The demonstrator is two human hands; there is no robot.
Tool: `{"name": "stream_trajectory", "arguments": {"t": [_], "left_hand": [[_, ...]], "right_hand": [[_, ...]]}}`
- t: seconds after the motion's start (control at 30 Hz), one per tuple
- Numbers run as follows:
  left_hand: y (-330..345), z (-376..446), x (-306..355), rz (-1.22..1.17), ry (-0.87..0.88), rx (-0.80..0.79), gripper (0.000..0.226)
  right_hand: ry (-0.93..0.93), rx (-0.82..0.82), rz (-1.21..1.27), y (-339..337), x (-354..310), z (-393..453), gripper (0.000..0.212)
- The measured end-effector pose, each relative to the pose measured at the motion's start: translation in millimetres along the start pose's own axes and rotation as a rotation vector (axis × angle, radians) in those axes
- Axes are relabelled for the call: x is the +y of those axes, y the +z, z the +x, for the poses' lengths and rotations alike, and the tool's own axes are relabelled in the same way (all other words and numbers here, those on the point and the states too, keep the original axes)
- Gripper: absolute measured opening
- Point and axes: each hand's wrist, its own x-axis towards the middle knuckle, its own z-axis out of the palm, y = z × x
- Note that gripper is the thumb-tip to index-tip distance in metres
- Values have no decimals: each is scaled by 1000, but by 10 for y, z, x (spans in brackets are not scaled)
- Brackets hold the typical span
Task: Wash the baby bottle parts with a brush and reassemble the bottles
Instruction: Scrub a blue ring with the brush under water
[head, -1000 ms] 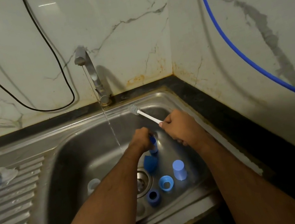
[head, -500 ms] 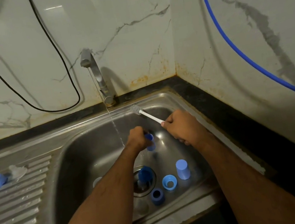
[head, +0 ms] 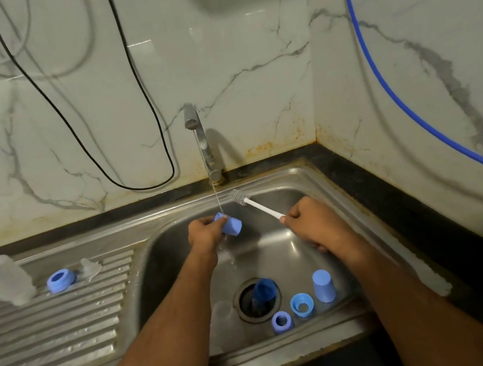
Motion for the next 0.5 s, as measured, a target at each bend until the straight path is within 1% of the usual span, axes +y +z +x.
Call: {"name": "stream_trajectory", "arguments": {"t": [0.1,0.23,0.43,0.5], "left_hand": [[-70,-72,82,-256,-103,18,19],[-144,-179,158,-411,-175,30,40],[-317,-256,153,-418,-238,61,55],[-376,-271,145,-421,-245,67,56]], "right_hand": [[-6,-19,49,20,5,-52,39],[14,-52,131,2,17,-118,38],[-24,-147,258,-1,6,-162,33],[-24,-171,284,0,-9,-168,32]]}}
